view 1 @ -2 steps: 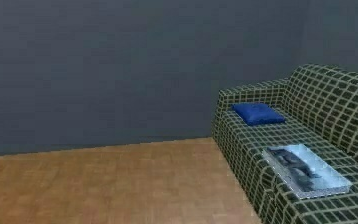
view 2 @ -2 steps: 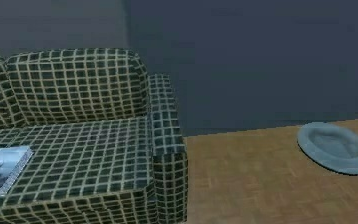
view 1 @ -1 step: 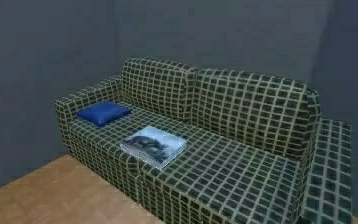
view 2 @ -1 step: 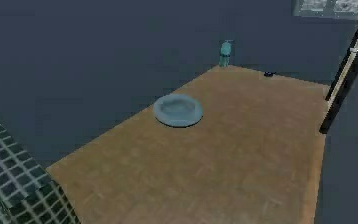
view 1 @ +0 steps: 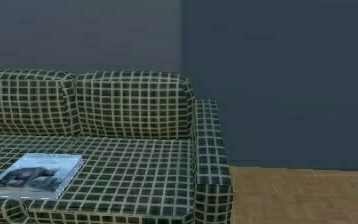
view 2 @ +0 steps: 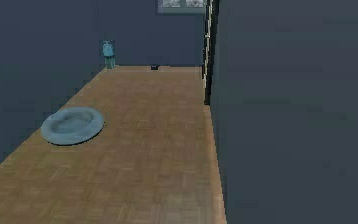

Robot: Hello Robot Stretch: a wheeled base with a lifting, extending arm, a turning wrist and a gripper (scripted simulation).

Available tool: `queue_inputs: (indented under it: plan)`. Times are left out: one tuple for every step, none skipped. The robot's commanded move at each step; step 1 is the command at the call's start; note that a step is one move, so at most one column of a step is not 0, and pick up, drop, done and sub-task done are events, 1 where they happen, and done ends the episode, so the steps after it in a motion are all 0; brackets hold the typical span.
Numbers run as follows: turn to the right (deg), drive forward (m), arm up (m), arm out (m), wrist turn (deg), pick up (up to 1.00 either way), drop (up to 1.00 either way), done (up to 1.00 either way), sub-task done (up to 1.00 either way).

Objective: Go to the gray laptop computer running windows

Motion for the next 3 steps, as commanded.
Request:
queue_inputs:
  plan:
    - [0.0, 0.05, 0.0, 0.0, 0.0, 0.0, 0.0, 0.0, 0.0]
    - [-45.0, 0.0, 0.0, 0.0, 0.0, 0.0, 0.0, 0.0, 0.0]
    - [-39.0, 0.0, 0.0, 0.0, 0.0, 0.0, 0.0, 0.0, 0.0]
